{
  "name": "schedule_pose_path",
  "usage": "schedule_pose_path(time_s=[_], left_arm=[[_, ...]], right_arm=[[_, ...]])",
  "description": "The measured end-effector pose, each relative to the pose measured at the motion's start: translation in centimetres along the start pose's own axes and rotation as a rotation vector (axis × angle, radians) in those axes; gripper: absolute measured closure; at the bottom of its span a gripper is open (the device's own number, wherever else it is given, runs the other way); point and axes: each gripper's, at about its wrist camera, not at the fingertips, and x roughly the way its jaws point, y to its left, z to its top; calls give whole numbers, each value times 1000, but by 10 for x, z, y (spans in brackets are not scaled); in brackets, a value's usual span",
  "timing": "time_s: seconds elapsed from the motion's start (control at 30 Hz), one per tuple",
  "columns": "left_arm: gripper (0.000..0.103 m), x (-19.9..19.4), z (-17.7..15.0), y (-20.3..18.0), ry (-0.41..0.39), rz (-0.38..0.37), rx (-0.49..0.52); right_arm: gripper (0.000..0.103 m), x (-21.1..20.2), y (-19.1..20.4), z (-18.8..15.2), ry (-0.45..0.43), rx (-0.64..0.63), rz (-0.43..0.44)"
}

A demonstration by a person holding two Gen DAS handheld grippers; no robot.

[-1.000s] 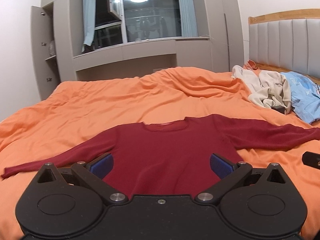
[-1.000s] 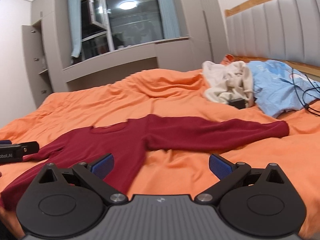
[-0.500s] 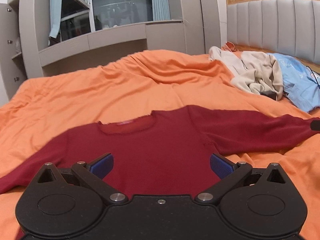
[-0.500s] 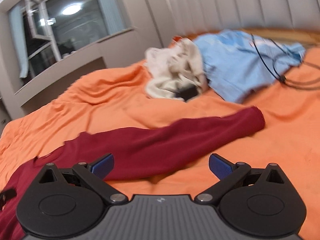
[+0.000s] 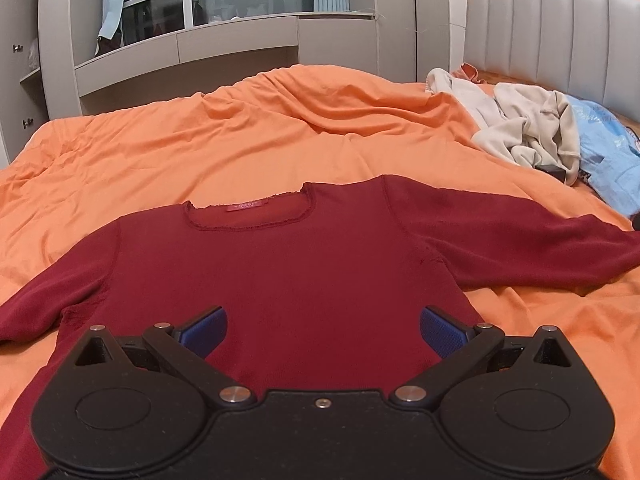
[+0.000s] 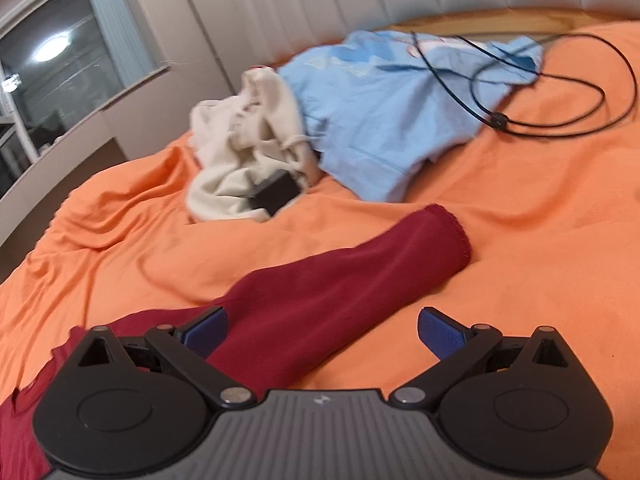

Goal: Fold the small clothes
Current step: 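Move the right gripper toward the cuff of the nearest sleeve, then grasp the sleeve cuff with the right gripper, fold it across the shirt body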

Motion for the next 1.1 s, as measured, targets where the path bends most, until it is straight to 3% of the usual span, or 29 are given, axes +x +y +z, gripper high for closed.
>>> schedule_pose_path(time_s=[0.17, 0.33, 0.43, 0.53, 0.6, 0.7, 0.87, 1.1], left_arm=[[0, 4, 10, 1, 26, -4, 40], [0, 6, 10, 13, -10, 20, 29], [0, 15, 7, 21, 41, 6, -7], [0, 17, 4, 27, 53, 4, -20], [0, 17, 4, 29, 53, 5, -24], [0, 16, 4, 32, 51, 1, -29], [0, 13, 8, 42, 47, 8, -50], [0, 5, 21, 69, 29, 41, -117]], right_arm=[[1, 2, -14, 3, -34, 82, -9], [22, 9, -25, 3, -37, 150, -37], [33, 11, -28, 4, -43, 174, -40], [50, 16, -30, 5, -42, 191, -73], [75, 18, -34, 5, -44, 222, -97], [97, 15, -40, 5, -62, 271, -92], [100, -2, -19, 10, -139, 197, -43], [100, -26, 41, 17, -246, -37, 50]])
